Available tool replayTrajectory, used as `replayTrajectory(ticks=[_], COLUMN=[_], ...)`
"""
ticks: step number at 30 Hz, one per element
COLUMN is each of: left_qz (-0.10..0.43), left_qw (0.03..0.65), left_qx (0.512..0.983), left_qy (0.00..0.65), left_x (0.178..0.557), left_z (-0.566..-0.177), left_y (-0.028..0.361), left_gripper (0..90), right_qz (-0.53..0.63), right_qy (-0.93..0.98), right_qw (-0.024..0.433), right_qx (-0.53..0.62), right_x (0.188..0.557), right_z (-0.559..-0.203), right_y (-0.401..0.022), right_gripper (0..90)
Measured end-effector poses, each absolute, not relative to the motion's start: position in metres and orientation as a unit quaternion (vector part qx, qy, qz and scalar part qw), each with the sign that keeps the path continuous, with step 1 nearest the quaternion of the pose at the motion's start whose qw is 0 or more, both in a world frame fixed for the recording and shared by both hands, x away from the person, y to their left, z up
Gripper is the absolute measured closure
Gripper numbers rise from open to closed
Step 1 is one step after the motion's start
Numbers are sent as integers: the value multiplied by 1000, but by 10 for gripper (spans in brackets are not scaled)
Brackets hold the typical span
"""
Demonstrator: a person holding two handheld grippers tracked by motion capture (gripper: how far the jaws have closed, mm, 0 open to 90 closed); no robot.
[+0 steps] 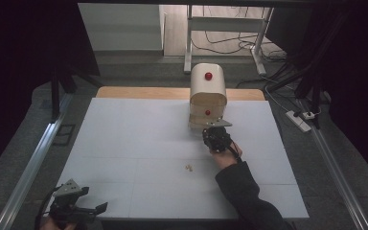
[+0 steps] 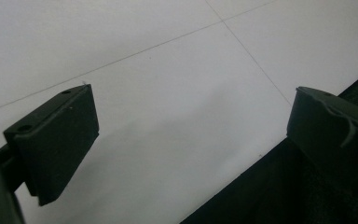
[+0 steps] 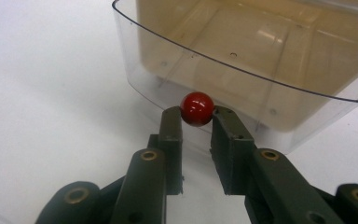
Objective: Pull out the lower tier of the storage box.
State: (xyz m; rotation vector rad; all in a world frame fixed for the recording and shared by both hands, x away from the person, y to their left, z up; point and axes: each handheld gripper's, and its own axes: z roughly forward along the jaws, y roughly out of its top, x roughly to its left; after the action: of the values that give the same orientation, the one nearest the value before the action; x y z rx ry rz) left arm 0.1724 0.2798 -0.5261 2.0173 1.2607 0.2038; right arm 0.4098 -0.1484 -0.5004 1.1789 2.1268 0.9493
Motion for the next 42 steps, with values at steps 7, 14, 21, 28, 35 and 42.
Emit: replayTrajectory(ticks=[7,14,21,28,35,42], left_qz=[80,80,80,79,79,78], left_qw=[368,369,369,370,369,368], left_qx=[785,785,785,784,784,784], left_qy=[491,491,491,492,493,494], left_x=[172,172,172,172,172,173], left_z=[-526,-526,-526,-526,-526,-526], left_y=[280,280,280,280,280,280], left_gripper=[22,21,21,21,22,21], right_qz=[348,345,347,355,355,362], right_qy=[795,804,806,814,826,840], right_qw=[254,246,238,210,190,158], right_qx=[427,418,417,410,394,372], right_x=[400,389,390,391,391,390], right_z=[-499,-499,-499,-495,-491,-486], right_y=[-152,-155,-157,-163,-165,-167], right_gripper=[739,740,729,628,512,385])
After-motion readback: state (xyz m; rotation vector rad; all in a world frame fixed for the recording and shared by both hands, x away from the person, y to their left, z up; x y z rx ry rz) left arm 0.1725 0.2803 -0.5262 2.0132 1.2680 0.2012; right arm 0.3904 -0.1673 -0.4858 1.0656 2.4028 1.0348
